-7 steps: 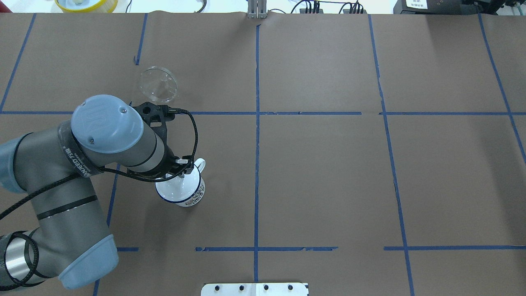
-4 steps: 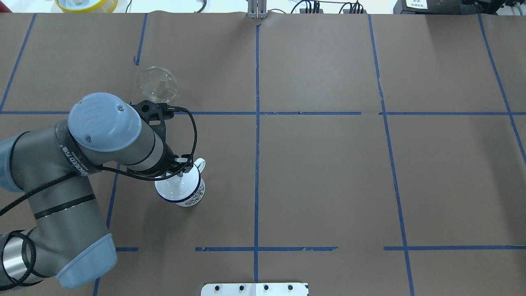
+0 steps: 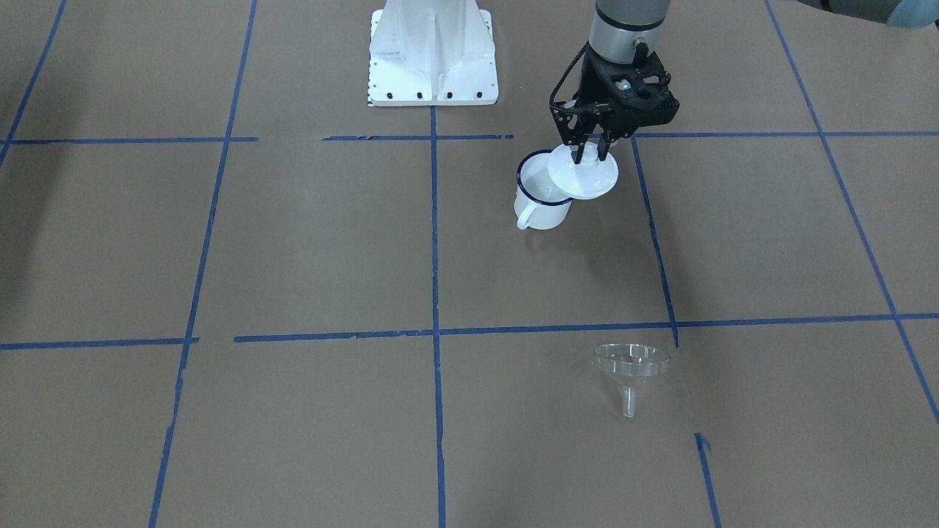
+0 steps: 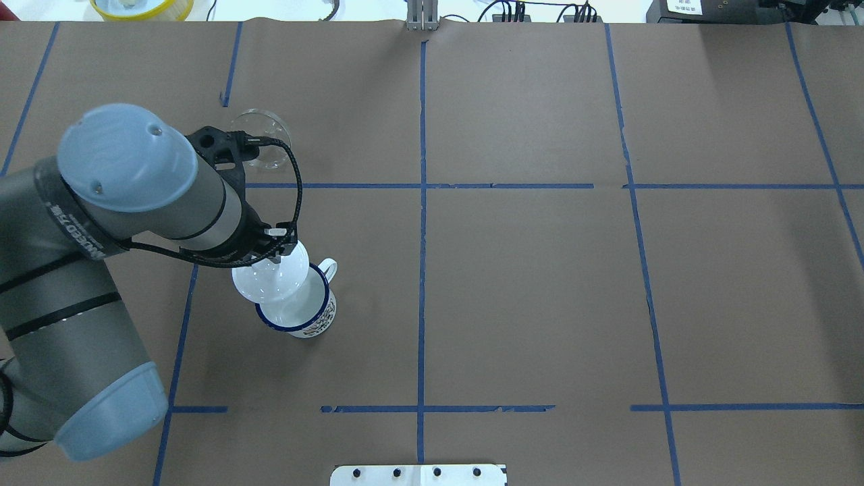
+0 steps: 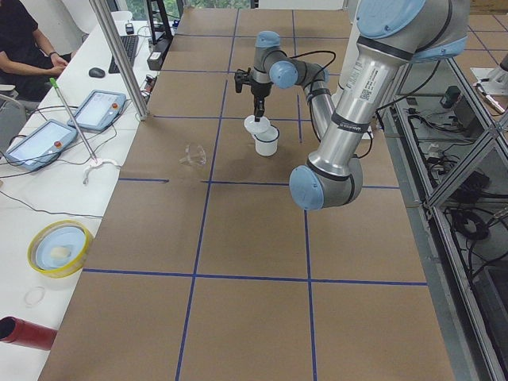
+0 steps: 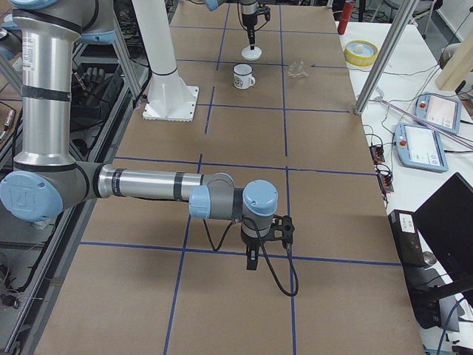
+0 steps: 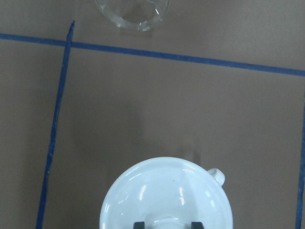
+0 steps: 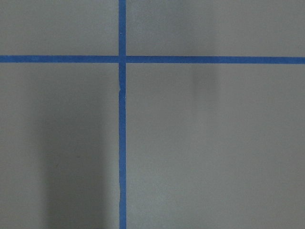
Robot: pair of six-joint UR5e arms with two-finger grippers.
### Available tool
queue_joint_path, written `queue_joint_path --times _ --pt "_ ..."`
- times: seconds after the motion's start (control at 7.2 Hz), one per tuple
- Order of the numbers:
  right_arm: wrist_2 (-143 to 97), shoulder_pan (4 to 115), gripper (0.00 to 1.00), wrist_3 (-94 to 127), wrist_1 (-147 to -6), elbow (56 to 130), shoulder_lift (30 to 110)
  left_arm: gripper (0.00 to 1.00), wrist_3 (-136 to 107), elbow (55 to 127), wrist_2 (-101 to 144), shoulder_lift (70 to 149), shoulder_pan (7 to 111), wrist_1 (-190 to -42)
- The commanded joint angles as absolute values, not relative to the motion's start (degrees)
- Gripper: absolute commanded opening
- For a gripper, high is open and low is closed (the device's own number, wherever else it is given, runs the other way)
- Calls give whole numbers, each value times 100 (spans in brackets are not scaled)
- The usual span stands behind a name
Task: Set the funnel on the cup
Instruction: 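Lift the lid off the mug and carry it beside the mug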
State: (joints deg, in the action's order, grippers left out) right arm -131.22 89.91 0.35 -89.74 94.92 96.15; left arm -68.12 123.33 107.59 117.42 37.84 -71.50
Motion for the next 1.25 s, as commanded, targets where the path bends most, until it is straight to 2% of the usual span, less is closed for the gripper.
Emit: queue_joint_path --times 0.0,0.28,0.83,1.11 --pt "-13122 8991 100 35 -8974 9483 9615 0 -6364 12453 10766 11254 3937 -7406" --pt "-13122 8991 100 35 -8974 9492 9615 0 -6407 12376 10758 10638 3929 -8319" --pt "-13122 8991 100 35 -8974 9492 9615 0 -6381 11201 10767 10556 3885 -9454" --pt "-13122 8991 100 35 -8974 9492 9615 0 -6372 10996 10767 10547 3867 -9545"
